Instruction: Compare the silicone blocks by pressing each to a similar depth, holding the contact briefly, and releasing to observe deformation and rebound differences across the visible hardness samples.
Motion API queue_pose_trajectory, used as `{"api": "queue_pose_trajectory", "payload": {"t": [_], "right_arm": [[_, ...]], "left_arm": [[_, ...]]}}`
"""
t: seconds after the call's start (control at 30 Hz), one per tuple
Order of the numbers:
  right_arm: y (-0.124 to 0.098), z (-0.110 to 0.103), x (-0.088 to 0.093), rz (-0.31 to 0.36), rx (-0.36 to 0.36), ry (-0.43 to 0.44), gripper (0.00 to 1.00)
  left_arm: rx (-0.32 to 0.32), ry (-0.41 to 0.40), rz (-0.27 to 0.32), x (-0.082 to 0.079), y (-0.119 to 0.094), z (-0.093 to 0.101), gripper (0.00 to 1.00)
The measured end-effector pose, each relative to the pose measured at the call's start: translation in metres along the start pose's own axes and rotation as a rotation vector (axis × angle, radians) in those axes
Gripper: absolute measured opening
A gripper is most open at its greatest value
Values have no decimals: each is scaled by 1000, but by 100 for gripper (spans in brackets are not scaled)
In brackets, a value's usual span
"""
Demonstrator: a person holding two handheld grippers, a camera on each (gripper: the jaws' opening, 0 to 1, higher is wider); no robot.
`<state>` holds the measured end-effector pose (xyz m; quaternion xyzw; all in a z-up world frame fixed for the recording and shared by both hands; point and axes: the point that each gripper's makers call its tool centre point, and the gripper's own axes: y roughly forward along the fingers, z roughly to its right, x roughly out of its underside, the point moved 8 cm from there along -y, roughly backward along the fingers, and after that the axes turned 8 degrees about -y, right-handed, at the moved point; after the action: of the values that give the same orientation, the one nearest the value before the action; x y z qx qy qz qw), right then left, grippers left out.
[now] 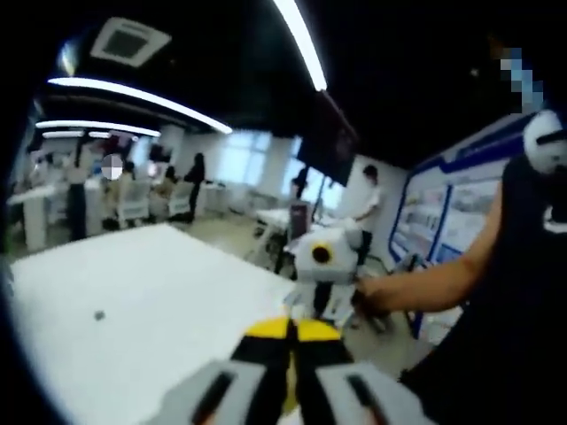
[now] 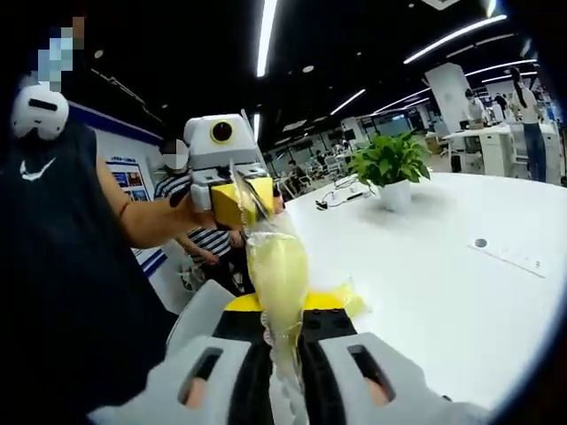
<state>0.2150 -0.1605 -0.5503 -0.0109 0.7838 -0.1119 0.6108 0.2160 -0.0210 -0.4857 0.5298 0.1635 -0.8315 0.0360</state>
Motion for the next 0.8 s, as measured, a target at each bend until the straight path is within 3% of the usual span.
{"api": "queue_pose_trajectory", "payload": {"t": [0.17, 0.63, 0.7, 0.77, 0.8], "right_arm": [[0, 2, 1, 11, 6, 0, 6], [-5, -2, 8, -50, 9, -31, 4], [-4, -3, 12, -56, 7, -45, 5], [-5, -3, 14, -42, 10, -23, 7], [-6, -1, 15, -27, 12, -32, 8]], "left_arm": [[-31, -7, -10, -3, 1, 1, 0], [-32, 26, -47, 7, 6, 5, 0], [-62, 20, -91, 7, 7, 7, 0], [-83, 63, -94, 6, 9, 8, 0], [-86, 43, -89, 5, 10, 9, 0]]}}
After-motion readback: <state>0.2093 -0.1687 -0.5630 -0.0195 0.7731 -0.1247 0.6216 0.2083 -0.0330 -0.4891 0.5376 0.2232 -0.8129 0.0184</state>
